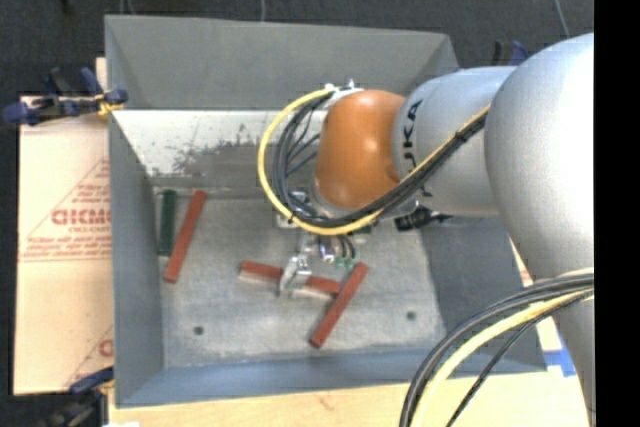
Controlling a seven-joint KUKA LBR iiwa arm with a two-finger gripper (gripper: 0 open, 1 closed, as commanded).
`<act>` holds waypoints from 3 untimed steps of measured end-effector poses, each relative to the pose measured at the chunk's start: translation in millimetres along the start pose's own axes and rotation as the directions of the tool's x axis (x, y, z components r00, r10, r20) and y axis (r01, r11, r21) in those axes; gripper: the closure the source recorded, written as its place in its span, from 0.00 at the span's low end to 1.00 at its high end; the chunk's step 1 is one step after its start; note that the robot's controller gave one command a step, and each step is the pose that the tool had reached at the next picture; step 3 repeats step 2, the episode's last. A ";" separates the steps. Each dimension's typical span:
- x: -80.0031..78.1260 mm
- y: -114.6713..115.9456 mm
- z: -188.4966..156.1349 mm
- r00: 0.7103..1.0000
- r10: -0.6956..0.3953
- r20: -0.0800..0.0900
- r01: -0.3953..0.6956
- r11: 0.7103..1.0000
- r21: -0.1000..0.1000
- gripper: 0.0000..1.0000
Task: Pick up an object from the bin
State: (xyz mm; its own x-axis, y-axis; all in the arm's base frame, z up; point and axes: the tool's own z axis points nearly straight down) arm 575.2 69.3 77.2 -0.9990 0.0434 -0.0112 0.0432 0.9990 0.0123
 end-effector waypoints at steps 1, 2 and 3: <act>7.0 22.1 -5.4 1.000 0.025 -0.009 -0.025 1.000 0.012 1.00; 7.0 22.1 -5.3 1.000 0.025 -0.009 -0.025 1.000 0.012 1.00; 7.0 22.1 -5.3 1.000 0.025 -0.009 -0.025 1.000 0.012 1.00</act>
Offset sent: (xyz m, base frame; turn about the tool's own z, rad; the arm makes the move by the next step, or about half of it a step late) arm 0.0000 0.0000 0.0000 0.0000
